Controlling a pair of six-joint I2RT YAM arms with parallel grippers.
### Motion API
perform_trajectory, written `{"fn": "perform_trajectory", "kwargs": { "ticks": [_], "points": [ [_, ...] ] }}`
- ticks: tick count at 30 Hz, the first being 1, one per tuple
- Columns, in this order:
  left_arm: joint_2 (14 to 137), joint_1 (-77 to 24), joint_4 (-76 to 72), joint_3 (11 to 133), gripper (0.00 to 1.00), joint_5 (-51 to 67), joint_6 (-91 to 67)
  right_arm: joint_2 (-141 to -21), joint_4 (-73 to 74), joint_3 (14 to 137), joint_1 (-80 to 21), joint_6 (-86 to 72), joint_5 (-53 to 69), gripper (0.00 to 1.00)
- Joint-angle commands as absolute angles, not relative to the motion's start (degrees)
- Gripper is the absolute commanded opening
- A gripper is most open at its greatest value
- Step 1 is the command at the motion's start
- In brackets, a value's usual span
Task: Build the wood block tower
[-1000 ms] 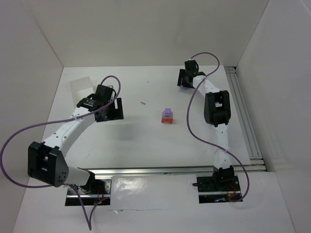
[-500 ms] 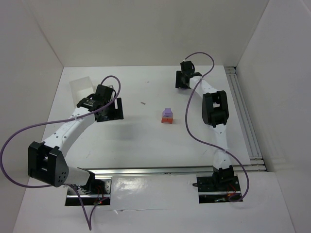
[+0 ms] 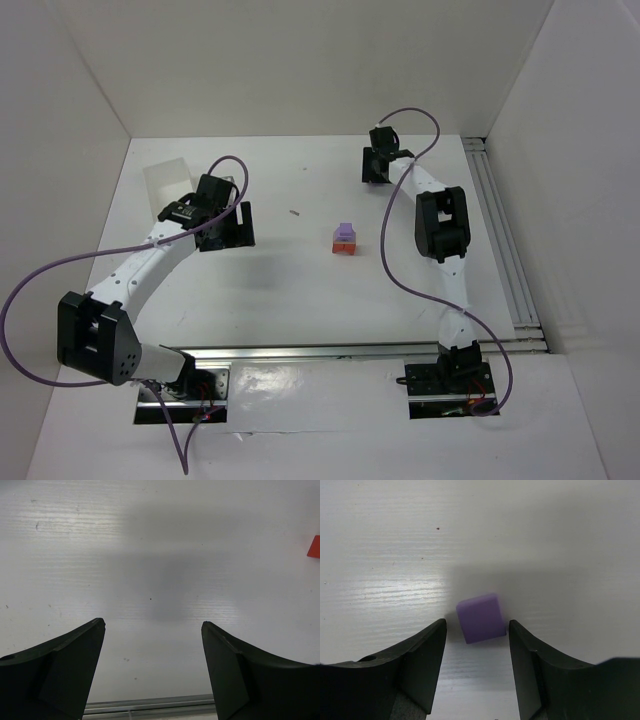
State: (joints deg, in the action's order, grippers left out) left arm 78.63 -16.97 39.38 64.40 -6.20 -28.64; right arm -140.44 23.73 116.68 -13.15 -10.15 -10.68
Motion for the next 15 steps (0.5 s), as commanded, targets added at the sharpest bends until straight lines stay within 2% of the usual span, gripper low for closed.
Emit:
{"fn": "perform_trajectory", "kwargs": {
  "ticks": [1, 10, 15],
  "points": [
    [78.7, -17.1, 39.0, 66.5, 0.91, -6.5, -28.4, -140.7, 26.5, 119.5, -13.6, -9.4, -11.8, 0.6],
    [78.2, -17.1, 39.0, 66.5, 0.91, -7.0, -27.9, -140.7, 25.9, 120.3, -13.6, -9.9, -11.8, 0.5],
    [78.2, -17.1, 39.0, 66.5, 0.91, -7.6, -27.9, -142.6, 27.7, 123.7, -13.6, -9.4, -12.3, 0.5]
  ]
}}
